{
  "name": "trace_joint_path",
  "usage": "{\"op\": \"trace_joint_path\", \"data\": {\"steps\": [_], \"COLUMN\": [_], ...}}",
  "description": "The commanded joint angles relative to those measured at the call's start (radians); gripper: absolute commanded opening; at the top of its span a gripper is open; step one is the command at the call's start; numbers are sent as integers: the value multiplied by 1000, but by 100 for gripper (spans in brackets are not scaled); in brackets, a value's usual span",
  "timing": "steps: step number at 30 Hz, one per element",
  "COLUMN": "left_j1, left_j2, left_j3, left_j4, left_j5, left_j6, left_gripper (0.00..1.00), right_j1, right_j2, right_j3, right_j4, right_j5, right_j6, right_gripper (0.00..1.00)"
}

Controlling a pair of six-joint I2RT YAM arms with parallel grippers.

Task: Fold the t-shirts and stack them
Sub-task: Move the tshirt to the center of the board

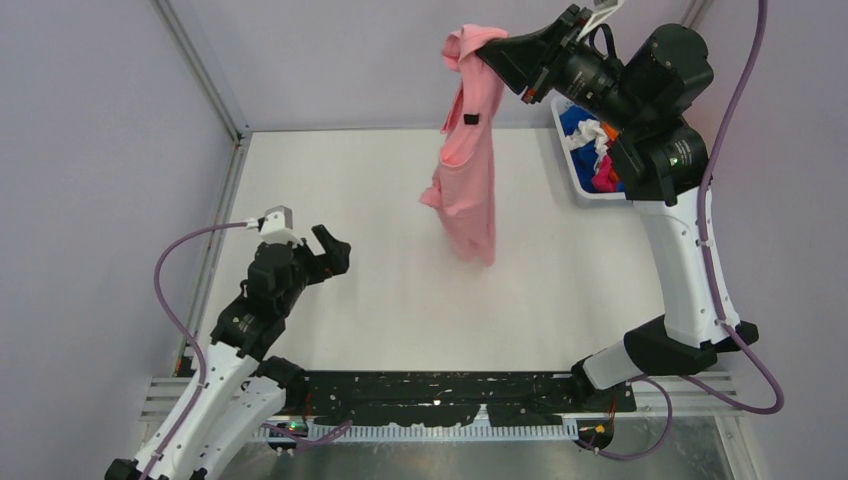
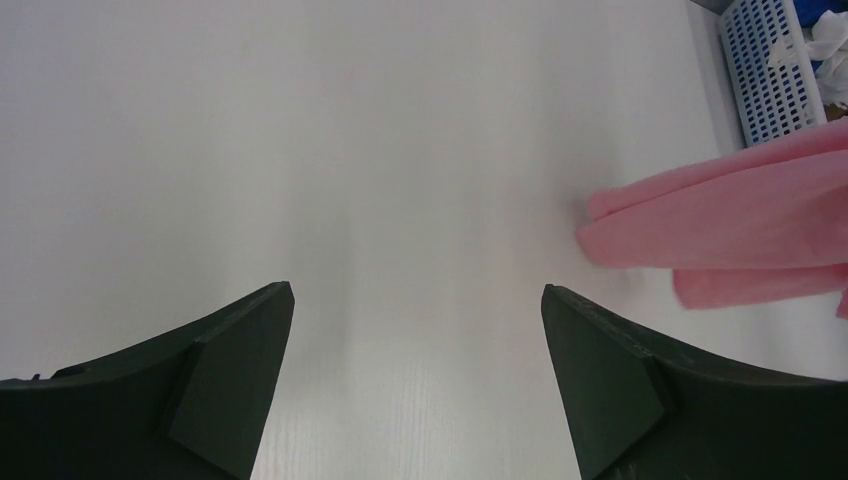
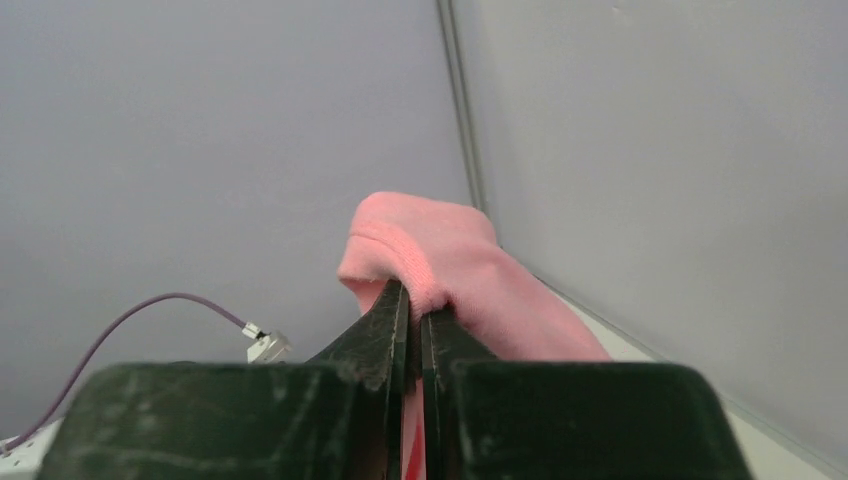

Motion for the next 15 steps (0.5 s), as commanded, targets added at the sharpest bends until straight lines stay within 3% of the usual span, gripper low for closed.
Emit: {"op": "trace_joint_path", "data": {"steps": [1, 5, 8, 11, 15], "left_j1": [-2, -2, -2, -2, -2], "left_j2": [-63, -116, -135, -130, -74], "left_j3": [41, 39, 32, 15, -6], "left_j4": [-80, -140, -172, -177, -183], "left_j5": [-75, -119, -154, -152, -137], "left_j6": [-23, -36, -52, -70, -98], "left_gripper": [99, 99, 99, 99, 99], "right_j1": [39, 39, 37, 7, -112], "right_j2": [-25, -75, -140, -186, -136], "right_j3": [43, -74, -198, -410, -690], "right_j4": [77, 61, -29, -90, -75], "right_j5": [-4, 125, 303, 457, 505], "right_j6": [76, 75, 40, 46, 79], "right_gripper": [5, 5, 5, 5, 6]}}
